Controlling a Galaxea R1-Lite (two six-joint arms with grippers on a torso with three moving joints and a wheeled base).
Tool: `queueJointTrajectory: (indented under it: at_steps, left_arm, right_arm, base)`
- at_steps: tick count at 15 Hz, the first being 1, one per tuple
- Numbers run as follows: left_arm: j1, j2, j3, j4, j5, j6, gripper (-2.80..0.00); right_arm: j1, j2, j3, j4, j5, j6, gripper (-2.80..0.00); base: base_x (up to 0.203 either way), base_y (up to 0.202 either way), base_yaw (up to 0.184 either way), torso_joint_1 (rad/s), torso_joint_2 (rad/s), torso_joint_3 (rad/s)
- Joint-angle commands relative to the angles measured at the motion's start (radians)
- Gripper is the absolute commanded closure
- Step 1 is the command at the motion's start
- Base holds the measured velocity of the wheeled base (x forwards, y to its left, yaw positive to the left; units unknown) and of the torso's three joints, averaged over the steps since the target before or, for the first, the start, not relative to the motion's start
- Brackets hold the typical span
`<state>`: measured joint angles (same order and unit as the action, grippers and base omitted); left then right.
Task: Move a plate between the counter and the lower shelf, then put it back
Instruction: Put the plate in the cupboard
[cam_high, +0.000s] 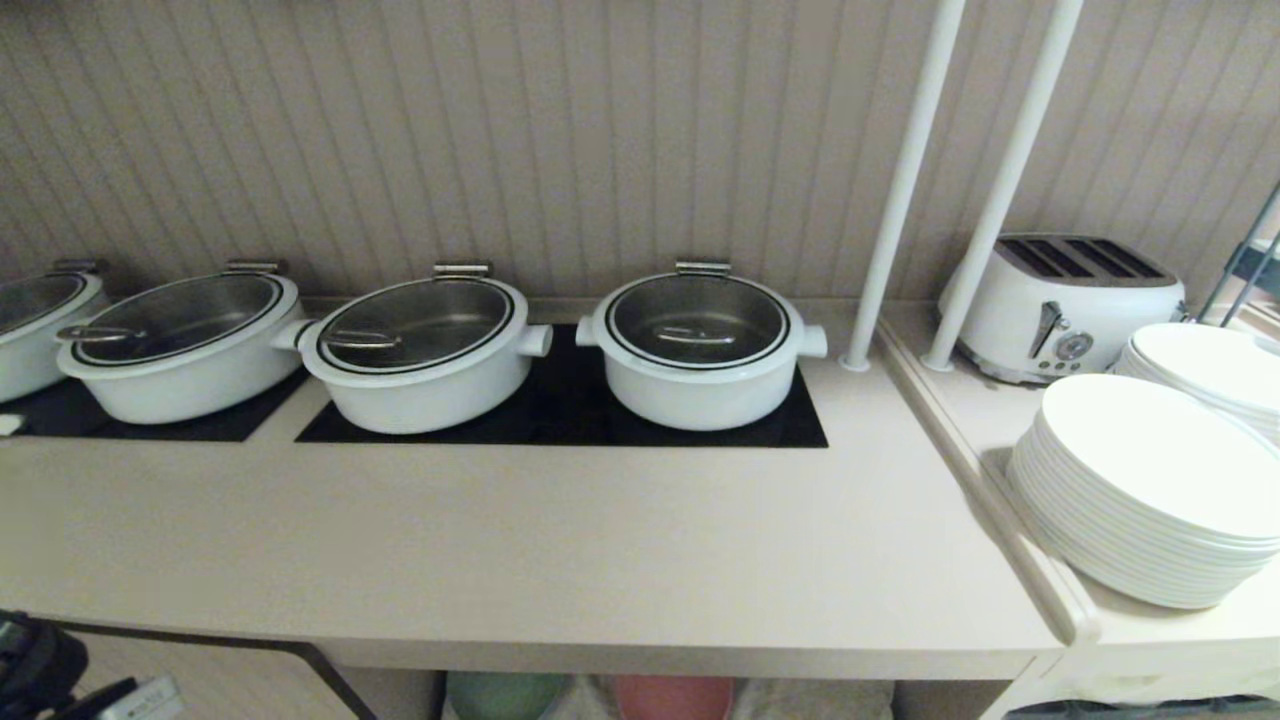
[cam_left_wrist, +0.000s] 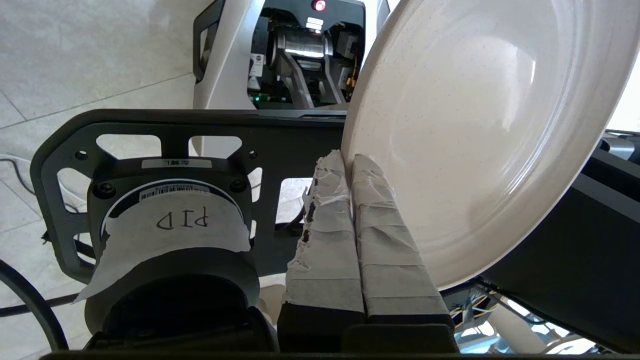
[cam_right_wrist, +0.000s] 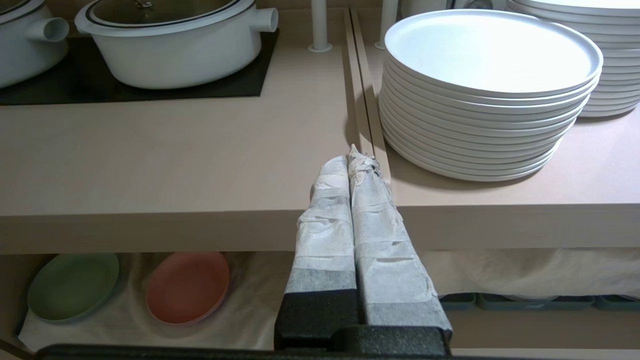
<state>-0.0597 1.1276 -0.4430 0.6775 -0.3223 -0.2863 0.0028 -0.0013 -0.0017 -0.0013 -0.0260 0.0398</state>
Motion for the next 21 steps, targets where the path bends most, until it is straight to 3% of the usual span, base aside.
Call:
queueJointTrajectory:
  at_steps: [1,21]
  left_arm:
    - [0.0,0.001,0.0,0.004,-0.001,-0.002,0.0]
    - [0.0,-0.005,0.0,0.005,0.002,-0.004,0.0]
  right_arm:
    - [0.0,0.001,0.0,0.0,0.0,0.0,0.0]
    - [0.0,0.001,0.0,0.0,0.0,0.012,0.0]
  base:
    - [0.0,0.0,0.0,-0.043,0.12,0.057]
    - [0.0,0.0,0.0,-0.066,0.14,0.073]
